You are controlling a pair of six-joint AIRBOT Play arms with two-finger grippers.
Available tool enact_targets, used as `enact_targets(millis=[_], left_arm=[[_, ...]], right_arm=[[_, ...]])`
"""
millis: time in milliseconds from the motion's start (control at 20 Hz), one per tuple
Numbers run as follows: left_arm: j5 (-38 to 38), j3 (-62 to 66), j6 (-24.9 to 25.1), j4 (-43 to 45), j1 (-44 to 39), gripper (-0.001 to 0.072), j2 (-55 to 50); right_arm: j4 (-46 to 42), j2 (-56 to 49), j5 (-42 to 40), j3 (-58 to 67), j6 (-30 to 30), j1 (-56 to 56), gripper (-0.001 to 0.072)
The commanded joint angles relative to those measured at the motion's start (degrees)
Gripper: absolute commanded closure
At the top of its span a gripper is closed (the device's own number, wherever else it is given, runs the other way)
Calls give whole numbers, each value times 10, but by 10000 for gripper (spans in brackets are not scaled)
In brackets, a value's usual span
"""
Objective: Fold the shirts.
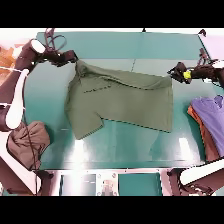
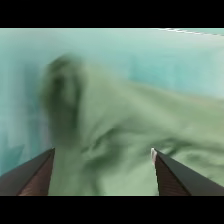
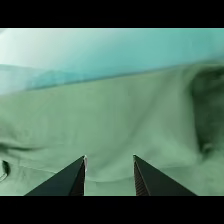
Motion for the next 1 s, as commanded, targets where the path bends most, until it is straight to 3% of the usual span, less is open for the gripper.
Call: enact_targets(millis=[0,100,250,550,750,900,950], left_arm=[[-144,50,1,16,65,12,5],[-263,51,9,17,114,13,8],[-369,-22,33,13,152,13,8],[-329,-241,127,-132,154,12,8],[-326,-311,146,-143,154,12,8],[-323,-335,167,-209,154,14,8],[-323,-338,169,-217,151,88,8]], right_arm=[[-3,-3,118,22,0,-63,352],[-33,21,193,-6,2,-94,359],[-85,90,207,-109,4,-125,359],[-111,228,177,-336,4,-200,358],[-116,247,149,-432,-3,-214,336],[-115,247,101,-490,-13,-194,316],[-115,247,83,-506,-13,-186,261]])
